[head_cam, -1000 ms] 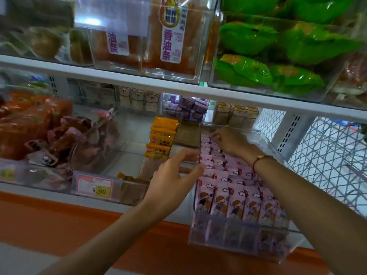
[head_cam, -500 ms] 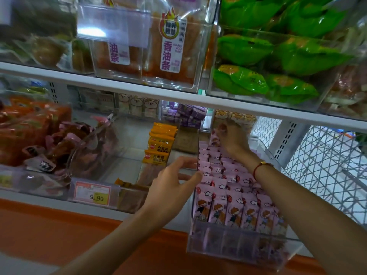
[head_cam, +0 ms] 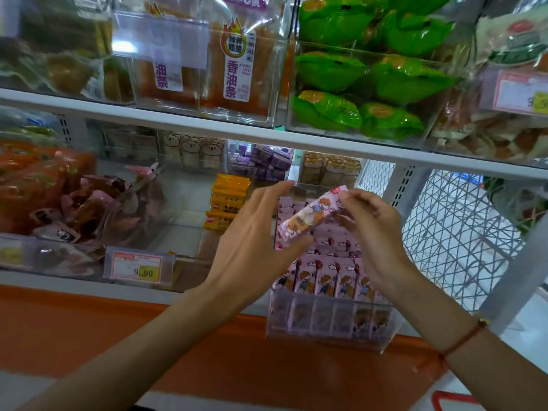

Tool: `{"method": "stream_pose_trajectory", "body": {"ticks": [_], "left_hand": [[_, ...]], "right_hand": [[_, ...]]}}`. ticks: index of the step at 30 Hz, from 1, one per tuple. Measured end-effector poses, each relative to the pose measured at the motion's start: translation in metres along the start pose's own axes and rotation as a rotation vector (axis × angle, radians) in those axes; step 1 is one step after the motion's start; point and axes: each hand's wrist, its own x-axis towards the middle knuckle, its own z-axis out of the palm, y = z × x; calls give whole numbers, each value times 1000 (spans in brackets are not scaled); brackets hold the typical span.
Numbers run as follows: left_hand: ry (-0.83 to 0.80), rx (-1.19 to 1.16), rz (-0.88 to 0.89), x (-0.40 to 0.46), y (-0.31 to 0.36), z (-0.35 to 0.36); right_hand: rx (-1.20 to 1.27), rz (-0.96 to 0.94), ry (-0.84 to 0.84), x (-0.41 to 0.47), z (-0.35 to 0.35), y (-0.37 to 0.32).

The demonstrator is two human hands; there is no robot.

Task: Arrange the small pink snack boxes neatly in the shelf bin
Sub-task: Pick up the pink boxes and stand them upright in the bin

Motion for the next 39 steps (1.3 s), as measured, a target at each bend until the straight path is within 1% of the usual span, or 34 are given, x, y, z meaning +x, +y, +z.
{"method": "stream_pose_trajectory", "body": {"ticks": [3,8,12,14,17,19,22,24,27,28,29,32,35,36,37,39], "left_hand": [[-66,63,35,-3,1,3],[-23,7,45,-3,-1,3],[-34,-3,34,-2,-4,6],[-44,-15,21,-2,-4,7],[-59,-60,41,-3,0,8],[-55,-75,51,-4,1,8],[-56,-99,45,0,-1,1],[-141,-62,64,4,-4,-9],[-367,87,125,4,-8,-18],[-403,157,149,2,-9,-18],[-406,227,170,0,-9,-16],[-259,379,209,0,-5,-6],[-185,479,177,4,-2,5],[-158,469,165,4,-2,8],[-117,410,139,4,-2,9],[-15,190,67,3,0,9]], "right_hand": [[108,68,-60,-15,-5,-10],[230,133,-103,-21,-12,-15],[191,132,-138,-21,-13,-10],[159,147,-205,-23,-11,-7],[184,175,-295,-27,-5,-3],[176,158,-303,-27,-3,-2],[172,136,-248,-25,-3,-2],[163,119,-194,-23,-6,-2],[167,117,-120,-19,-13,-3],[162,115,-107,-18,-15,-4],[161,115,-99,-17,-16,-5],[164,110,-91,-16,-17,-6],[145,91,-124,-18,-17,-7],[143,86,-137,-19,-16,-7],[143,85,-149,-20,-17,-8],[167,101,-179,-21,-18,-8]]}}
